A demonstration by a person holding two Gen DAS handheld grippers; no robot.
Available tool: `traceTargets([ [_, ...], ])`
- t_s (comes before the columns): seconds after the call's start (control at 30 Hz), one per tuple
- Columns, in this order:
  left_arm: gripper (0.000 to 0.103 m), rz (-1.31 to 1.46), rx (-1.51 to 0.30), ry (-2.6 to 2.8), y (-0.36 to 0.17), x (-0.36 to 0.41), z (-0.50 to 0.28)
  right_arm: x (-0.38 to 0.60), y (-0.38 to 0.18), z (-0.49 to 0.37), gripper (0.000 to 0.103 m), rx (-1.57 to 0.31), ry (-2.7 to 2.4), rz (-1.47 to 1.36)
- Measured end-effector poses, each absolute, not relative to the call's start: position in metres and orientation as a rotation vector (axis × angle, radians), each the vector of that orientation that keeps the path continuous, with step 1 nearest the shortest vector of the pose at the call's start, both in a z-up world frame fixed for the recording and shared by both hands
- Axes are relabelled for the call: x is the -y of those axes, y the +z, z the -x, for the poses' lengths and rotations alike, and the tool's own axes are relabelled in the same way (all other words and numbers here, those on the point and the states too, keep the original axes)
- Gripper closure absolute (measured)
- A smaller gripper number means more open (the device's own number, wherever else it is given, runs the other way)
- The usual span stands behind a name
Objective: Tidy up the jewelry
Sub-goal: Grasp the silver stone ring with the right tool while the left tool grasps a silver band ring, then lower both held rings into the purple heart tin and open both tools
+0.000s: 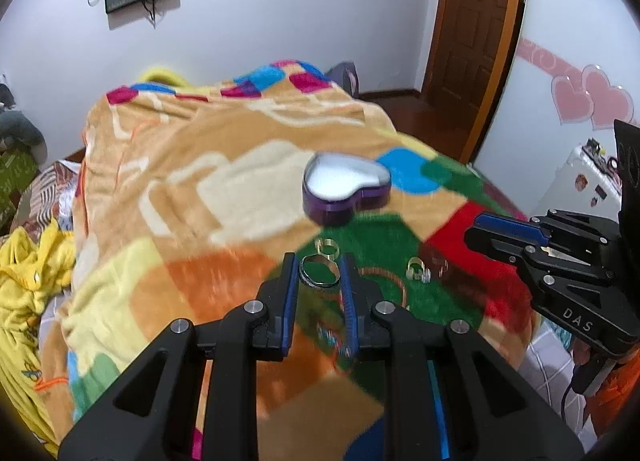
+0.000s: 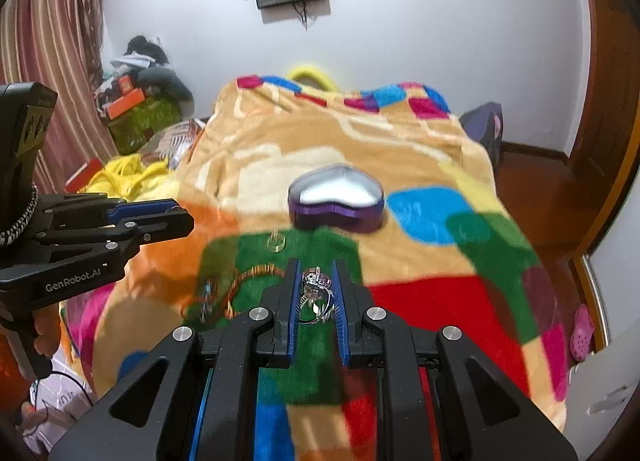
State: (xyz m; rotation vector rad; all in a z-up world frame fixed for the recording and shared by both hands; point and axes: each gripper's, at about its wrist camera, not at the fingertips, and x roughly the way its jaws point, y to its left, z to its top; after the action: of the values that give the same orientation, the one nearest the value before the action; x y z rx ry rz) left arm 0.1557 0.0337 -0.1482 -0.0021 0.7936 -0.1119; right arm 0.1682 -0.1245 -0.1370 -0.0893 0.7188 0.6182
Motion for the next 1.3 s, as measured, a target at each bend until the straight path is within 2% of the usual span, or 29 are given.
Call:
traceTargets([
  [0.53,0.083,0.024,-0.685,-0.103,-0.123,-0.042,-0.202,0.115,-0.107,-0.210,0.089,-0.584,0.606,0.056],
  [0.9,0.083,0.081,-0.763,-0.136,-0.148,-0.046,-0.250,0.107,-0.119,-0.243,0.089,-0.601,0.613,0.061],
  [1.3,0.083,0.112,-0.907,-0.224,-0.188,-0.041,-0.292,0.102,-0.157,-0.283,0.089,-0.722,0.630,0.050],
])
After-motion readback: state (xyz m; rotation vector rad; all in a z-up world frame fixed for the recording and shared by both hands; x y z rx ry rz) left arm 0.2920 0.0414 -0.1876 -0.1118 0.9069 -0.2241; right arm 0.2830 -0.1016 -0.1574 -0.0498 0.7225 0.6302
